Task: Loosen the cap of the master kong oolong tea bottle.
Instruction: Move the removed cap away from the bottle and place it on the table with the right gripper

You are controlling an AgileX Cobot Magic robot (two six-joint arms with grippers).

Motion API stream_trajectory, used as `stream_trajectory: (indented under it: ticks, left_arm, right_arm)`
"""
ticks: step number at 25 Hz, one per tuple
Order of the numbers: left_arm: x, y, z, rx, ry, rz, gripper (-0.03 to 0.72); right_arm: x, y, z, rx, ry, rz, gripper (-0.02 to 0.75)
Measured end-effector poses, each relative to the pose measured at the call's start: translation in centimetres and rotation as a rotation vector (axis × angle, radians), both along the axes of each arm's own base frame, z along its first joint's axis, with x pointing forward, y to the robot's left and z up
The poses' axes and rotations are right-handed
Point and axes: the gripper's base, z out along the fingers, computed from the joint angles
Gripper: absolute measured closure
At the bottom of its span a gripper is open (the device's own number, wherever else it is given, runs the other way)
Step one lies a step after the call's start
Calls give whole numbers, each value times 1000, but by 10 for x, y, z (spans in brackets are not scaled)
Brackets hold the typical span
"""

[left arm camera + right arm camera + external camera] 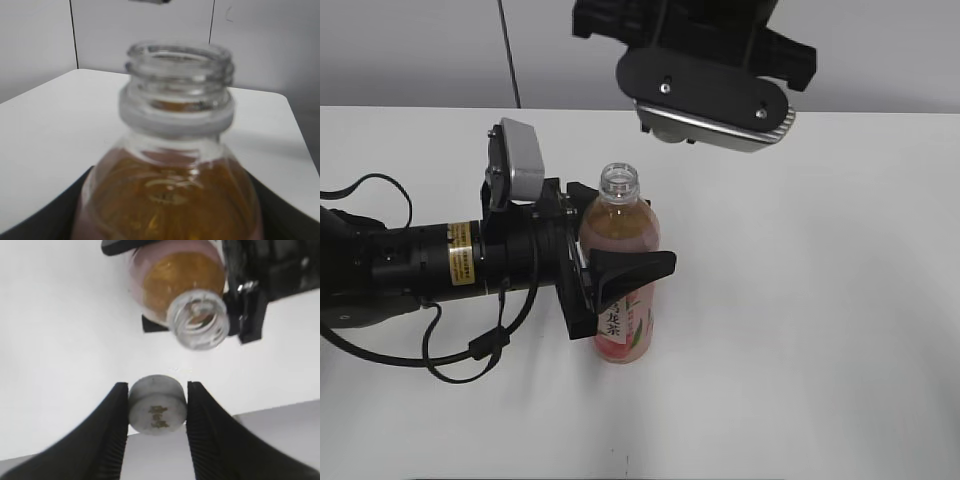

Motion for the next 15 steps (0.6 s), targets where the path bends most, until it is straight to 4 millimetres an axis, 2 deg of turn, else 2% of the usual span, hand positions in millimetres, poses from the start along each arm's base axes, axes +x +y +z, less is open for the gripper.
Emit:
stream_trajectory:
  ticks: [5,9,15]
  left_arm:
    - [0,0,0,0,0,0,243]
    - [0,0,0,0,0,0,243]
    - [1,0,0,-3,2,9,243]
  right_arm:
    - [24,-32,-2,88,48,-469,466]
    - [37,-62,-26,120,141,-862,466]
    - [46,-105,-62,146,303,-1332,466]
